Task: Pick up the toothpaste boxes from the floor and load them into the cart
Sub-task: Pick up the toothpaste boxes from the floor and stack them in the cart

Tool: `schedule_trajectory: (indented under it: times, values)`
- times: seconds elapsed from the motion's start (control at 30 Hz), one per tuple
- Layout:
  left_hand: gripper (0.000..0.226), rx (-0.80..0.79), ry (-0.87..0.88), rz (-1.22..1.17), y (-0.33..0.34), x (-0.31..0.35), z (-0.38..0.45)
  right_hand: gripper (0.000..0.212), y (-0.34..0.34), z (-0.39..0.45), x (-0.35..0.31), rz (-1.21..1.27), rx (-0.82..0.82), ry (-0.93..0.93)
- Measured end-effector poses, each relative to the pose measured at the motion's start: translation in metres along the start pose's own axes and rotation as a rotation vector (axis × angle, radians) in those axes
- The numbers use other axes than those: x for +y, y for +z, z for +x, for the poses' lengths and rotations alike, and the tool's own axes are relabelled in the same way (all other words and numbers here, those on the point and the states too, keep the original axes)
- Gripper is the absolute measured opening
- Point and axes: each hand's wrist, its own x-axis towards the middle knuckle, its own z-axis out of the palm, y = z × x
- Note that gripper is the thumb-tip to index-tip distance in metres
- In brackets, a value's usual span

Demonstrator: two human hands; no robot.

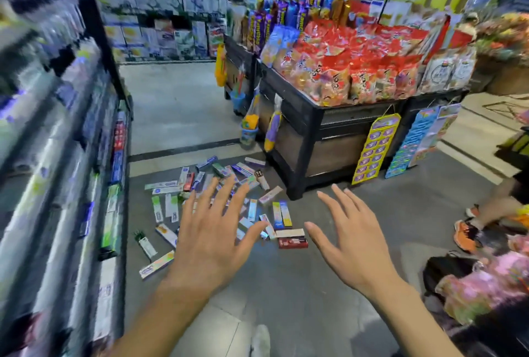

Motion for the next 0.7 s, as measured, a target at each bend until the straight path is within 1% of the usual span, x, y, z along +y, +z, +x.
schedule_trajectory:
  times: [0.17, 0.37, 0.5, 0.7]
  values:
    - [0.072, -0.044, -0.019, 0.035, 0.035, -0.037, 0.069, 0.069, 0.051, 0.079, 0.024, -0.028, -0.092, -0.063]
    - [0.075, -0.116, -0.038, 0.092, 0.075, -0.054, 0.17, 0.07, 0.091, 0.182, 0.05, 0.001, -0.142, -0.079]
    - [0.076, -0.182, -0.033, 0.089, 0.107, -0.061, 0.226, 0.069, 0.109, 0.23, 0.071, 0.011, -0.15, -0.038]
    - [0.08, -0.263, 0.041, 0.084, 0.163, -0.068, 0.303, 0.07, 0.132, 0.274, 0.121, -0.001, -0.171, 0.098]
